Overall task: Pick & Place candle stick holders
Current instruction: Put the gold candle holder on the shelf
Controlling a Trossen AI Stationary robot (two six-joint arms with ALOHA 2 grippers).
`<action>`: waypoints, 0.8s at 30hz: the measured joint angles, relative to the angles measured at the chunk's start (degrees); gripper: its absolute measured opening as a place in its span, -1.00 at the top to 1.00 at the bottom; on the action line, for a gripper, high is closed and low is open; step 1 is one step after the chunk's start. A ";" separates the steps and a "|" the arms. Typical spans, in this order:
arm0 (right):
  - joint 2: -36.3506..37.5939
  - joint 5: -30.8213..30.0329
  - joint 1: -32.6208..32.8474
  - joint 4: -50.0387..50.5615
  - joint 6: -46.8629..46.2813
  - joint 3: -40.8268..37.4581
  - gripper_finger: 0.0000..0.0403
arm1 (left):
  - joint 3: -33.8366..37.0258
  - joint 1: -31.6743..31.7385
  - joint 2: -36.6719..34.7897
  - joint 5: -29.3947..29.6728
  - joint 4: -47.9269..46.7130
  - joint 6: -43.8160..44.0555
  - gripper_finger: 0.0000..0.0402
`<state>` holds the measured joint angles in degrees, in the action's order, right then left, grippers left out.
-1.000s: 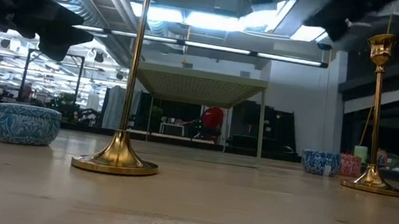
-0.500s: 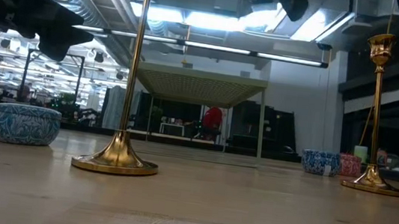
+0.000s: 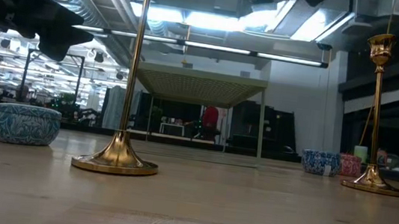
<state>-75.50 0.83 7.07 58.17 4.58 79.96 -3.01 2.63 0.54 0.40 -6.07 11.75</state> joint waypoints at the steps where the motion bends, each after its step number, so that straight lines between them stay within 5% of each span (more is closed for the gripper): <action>1: 0.00 -0.85 0.30 0.46 0.26 0.00 0.88 | 0.00 -0.01 0.00 0.00 -0.01 0.02 0.00; 17: -1.61 -1.26 0.39 -1.34 -0.32 -1.17 0.89 | 0.02 -0.02 0.00 0.00 0.00 0.02 0.00; 24: -0.50 0.01 0.38 -1.27 -13.47 -0.84 0.89 | 0.02 -0.01 0.00 0.00 0.00 0.02 0.00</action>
<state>-76.01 0.84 7.45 56.90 -8.89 79.12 -2.98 2.62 0.54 0.40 -6.07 11.77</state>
